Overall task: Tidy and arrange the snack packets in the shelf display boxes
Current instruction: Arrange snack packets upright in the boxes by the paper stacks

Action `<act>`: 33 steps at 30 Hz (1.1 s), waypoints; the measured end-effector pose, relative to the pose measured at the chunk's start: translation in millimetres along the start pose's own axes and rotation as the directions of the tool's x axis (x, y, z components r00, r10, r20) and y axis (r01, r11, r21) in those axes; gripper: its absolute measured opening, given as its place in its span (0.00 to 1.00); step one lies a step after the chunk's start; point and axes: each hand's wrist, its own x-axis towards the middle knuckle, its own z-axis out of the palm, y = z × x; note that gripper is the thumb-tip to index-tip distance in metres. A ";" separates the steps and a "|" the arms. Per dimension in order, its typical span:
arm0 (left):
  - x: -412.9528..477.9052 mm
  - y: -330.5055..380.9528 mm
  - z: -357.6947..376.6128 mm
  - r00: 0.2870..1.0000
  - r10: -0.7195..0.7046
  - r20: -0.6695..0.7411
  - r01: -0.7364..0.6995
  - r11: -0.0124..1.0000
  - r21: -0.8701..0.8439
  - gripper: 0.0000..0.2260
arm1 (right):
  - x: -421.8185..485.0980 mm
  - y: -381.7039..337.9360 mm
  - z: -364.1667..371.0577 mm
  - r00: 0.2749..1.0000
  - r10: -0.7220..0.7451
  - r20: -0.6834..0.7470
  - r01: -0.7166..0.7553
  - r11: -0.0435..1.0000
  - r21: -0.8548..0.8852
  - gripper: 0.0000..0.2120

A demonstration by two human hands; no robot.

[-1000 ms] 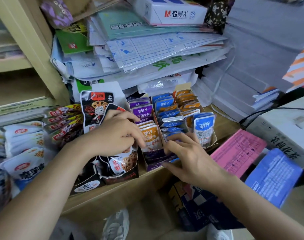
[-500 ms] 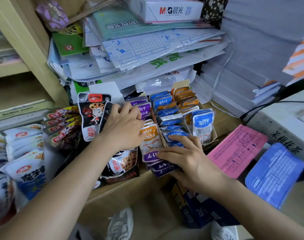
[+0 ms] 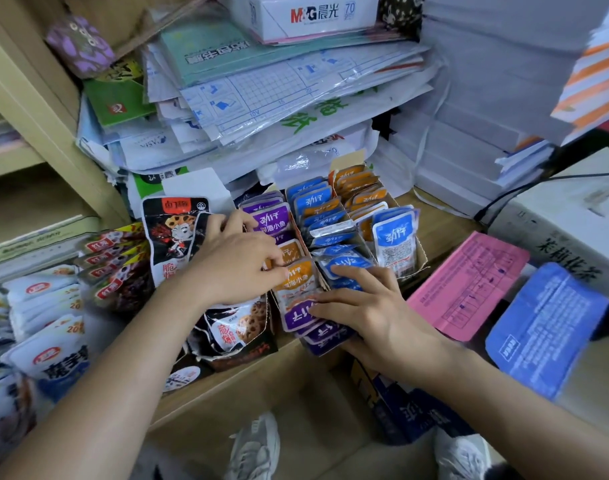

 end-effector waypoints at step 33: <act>-13.0 5.9 10.4 0.962 0.067 -0.267 -0.111 0.982 -0.156 0.06 | 3.0 -1.2 -4.4 0.999 0.024 -0.046 -0.024 1.000 0.006 0.23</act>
